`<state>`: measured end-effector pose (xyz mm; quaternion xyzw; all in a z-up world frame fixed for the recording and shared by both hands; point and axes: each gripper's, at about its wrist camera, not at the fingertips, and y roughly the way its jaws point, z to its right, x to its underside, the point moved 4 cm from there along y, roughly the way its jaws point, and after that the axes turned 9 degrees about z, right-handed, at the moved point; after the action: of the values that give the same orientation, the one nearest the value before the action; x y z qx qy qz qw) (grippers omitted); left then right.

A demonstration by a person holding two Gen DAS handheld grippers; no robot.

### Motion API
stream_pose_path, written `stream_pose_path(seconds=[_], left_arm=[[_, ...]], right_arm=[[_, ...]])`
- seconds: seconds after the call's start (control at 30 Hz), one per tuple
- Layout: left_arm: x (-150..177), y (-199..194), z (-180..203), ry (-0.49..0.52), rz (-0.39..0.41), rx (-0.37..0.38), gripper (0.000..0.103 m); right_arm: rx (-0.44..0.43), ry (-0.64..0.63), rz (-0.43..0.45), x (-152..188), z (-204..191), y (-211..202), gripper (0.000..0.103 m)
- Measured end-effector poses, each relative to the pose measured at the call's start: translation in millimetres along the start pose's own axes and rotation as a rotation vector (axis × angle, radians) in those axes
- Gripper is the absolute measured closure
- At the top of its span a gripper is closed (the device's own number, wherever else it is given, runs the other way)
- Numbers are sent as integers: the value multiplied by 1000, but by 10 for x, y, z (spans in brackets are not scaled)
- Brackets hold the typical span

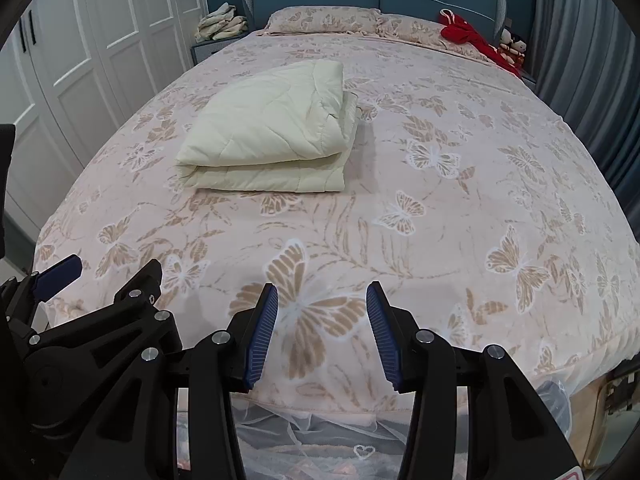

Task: Fold large clothes

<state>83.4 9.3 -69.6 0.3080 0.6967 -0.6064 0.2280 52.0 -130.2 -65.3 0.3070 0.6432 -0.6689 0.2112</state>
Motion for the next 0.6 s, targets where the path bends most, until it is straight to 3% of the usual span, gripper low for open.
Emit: stream_pose_path(seconds=[0.6], left_arm=[[-38, -69, -28, 4, 24, -13, 25]], right_arm=[[23, -16, 18, -18, -39, -79, 57]])
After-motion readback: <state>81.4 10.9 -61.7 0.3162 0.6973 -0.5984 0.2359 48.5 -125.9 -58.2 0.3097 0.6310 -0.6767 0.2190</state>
